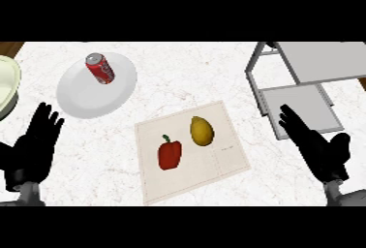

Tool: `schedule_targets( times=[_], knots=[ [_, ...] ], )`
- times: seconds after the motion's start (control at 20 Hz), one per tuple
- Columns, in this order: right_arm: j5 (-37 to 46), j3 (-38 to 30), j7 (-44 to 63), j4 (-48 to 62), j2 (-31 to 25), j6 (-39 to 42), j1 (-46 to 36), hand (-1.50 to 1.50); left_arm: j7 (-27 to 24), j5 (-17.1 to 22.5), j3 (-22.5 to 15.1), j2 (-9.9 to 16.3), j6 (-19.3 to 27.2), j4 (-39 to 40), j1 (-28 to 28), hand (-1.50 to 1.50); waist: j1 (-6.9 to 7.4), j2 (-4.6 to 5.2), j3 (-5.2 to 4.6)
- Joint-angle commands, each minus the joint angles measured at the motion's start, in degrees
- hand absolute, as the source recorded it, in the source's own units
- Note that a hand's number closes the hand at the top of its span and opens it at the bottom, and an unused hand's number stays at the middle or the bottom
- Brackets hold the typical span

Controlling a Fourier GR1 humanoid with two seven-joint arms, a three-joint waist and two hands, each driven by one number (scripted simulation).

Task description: Pick the lemon from the placemat and place it in the tiered shelf

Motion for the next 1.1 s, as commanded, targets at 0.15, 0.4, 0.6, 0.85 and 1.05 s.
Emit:
schedule_targets(
  times=[0.15,0.4,0.6,0.85,1.05],
  knots=[
    [1.2,-1.8,5.7,1.3,4.9,-3.4,-15.8,-1.5,-5.7,-10.3,-10.0,1.3,-4.7,0.0,-6.0,0.0,0.45,0.38,0.61],
    [11.4,-2.4,1.9,6.6,-3.2,-8.4,-13.4,1.5,-6.4,-11.2,-11.3,2.8,-7.0,0.0,-6.9,0.0,-1.91,0.76,-0.94],
    [18.3,-3.8,-4.6,12.8,10.5,-30.0,-13.6,-1.5,-8.6,-13.9,-15.3,1.2,-8.3,1.5,-7.9,0.0,-0.15,0.7,0.63],
    [12.5,-10.4,-22.3,18.0,21.8,-31.7,-13.0,-1.5,-9.7,-16.2,-16.7,-2.5,-7.4,6.8,-10.8,0.0,-0.22,0.48,0.77],
    [10.2,-7.6,-16.4,12.2,14.7,-16.6,-13.8,-1.5,-10.9,-18.5,-18.1,-4.3,-6.7,6.1,-8.4,0.0,-0.39,-0.01,0.65]
  ],
)
